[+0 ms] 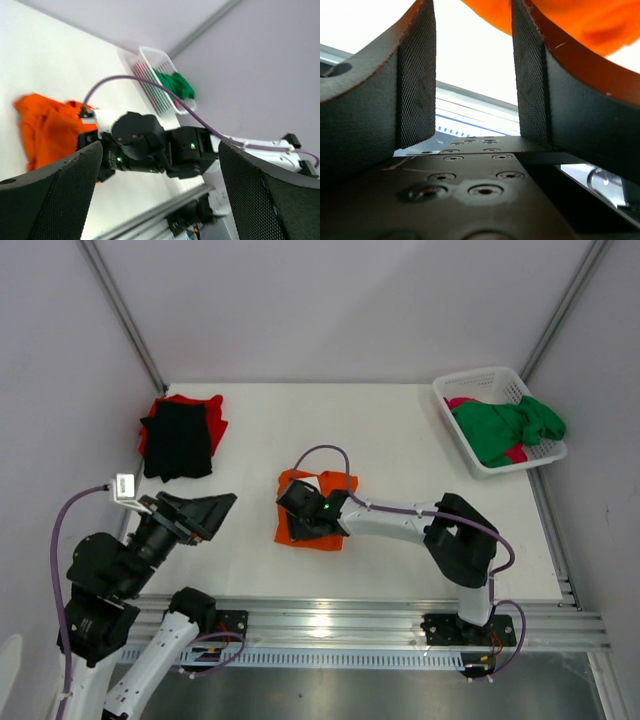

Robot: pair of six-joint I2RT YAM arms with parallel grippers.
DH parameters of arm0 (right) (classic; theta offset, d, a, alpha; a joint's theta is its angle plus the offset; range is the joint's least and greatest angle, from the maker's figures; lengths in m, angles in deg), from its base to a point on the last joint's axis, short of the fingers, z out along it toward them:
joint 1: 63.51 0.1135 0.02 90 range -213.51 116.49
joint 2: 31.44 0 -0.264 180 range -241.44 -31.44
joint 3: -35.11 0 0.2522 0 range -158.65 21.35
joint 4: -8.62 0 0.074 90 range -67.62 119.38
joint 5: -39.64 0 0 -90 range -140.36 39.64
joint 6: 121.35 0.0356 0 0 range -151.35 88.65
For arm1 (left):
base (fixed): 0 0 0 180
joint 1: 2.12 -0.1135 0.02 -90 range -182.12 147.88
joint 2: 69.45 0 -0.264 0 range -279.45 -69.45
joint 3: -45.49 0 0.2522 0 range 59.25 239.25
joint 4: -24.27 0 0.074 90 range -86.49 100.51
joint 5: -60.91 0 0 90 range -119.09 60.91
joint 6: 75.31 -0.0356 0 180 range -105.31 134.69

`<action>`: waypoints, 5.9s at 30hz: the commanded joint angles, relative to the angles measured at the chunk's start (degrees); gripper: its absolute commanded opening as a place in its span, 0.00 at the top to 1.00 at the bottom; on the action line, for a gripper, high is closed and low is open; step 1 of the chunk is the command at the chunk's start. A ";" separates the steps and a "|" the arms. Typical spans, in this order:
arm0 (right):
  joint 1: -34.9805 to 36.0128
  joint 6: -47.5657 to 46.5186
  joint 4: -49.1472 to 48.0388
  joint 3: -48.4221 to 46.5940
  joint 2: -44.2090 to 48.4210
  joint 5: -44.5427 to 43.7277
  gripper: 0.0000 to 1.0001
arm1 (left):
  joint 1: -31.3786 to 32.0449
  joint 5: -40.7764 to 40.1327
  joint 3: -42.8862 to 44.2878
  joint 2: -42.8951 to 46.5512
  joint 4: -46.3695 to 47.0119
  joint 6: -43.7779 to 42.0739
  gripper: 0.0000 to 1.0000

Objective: Fold and stack the t-shirts
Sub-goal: Smooth out wrinkles on the folded tshirt, then put the neatly folded tshirt into the corner of the board with the left arm

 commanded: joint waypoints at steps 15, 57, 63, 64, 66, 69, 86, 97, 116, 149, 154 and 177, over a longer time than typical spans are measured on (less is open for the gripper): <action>-1.17 -1.21 2.09 -8.86 -7.00 2.45 0.47 | -0.29 -6.07 -2.98 -1.16 -6.39 -2.77 0.01; -8.46 17.17 -9.83 21.18 21.91 -5.82 0.39 | -0.29 2.89 -9.31 -7.66 1.07 -2.07 0.00; -10.93 16.38 -12.56 24.01 20.07 -4.24 0.39 | -0.29 4.30 -8.69 -9.34 1.69 -2.07 0.00; -10.93 16.29 -12.56 23.83 19.72 -4.06 0.39 | -0.29 4.30 -8.78 -9.51 1.69 -2.16 0.00; -10.84 16.21 -13.00 23.66 19.10 -3.54 0.39 | -0.29 4.39 -8.69 -9.69 1.78 -2.16 0.01; -10.93 16.21 -13.35 23.75 18.31 -2.92 0.39 | -0.29 4.13 -8.51 -9.69 1.78 -2.07 0.01; -12.69 14.45 -16.96 21.47 8.48 2.27 0.39 | -0.29 1.31 -7.99 -8.02 0.11 -2.15 0.00; -12.86 12.08 -15.82 18.12 6.79 3.32 0.39 | -0.29 -0.27 -9.12 -7.66 -0.33 -1.89 0.00; -12.51 10.67 -7.03 23.22 22.52 -4.50 0.39 | -0.29 5.26 -3.77 -46.06 -3.16 -6.90 0.01; -12.69 14.36 -2.11 27.35 30.44 -10.64 0.40 | -0.21 -4.32 12.85 -71.91 -7.90 -10.24 0.00; -12.77 14.62 2.99 25.07 29.65 -12.76 0.40 | -0.47 -2.56 11.62 -73.32 -4.38 -9.10 0.01; -13.21 14.62 6.86 25.33 32.37 -14.43 0.39 | -5.21 10.96 2.92 -79.38 11.86 -8.58 0.00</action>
